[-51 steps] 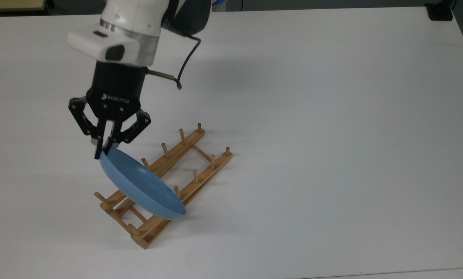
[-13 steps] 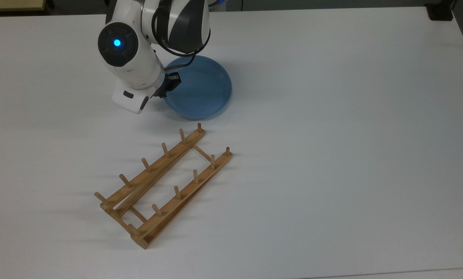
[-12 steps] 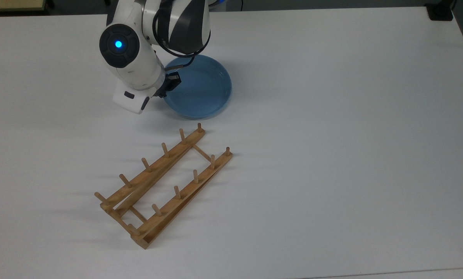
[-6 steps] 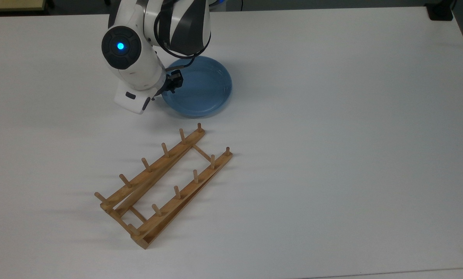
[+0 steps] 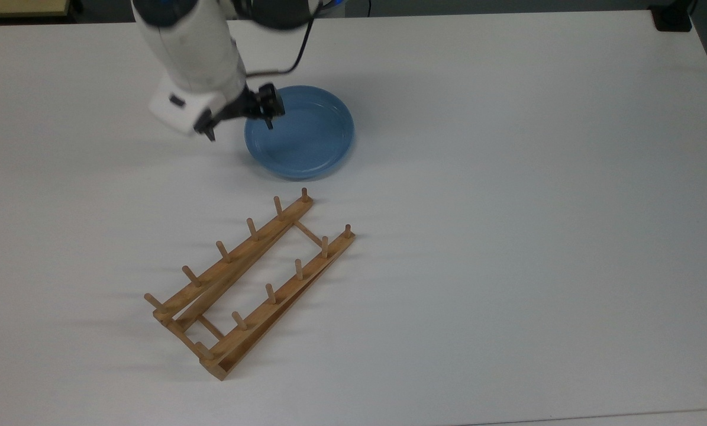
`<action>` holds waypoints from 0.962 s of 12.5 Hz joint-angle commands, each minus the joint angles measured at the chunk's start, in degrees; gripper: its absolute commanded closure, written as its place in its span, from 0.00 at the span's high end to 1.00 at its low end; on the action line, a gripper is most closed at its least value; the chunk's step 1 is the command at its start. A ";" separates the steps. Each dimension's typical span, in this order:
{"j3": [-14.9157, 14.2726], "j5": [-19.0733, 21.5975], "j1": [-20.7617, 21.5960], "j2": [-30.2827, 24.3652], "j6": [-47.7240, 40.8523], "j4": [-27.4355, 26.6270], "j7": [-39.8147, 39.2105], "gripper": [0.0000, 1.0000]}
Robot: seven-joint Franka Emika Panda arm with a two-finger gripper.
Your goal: Pick plate from plate rack
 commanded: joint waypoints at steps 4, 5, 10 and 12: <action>6.29 -8.68 -2.96 -13.99 -6.73 -1.64 16.83 1.00; 9.19 -10.95 -4.98 -14.61 -6.91 -1.56 21.05 1.00; 11.59 -12.38 -7.11 -15.15 -7.00 -1.47 24.43 1.00; 11.59 -12.38 -7.11 -14.88 -7.00 -1.47 24.08 1.00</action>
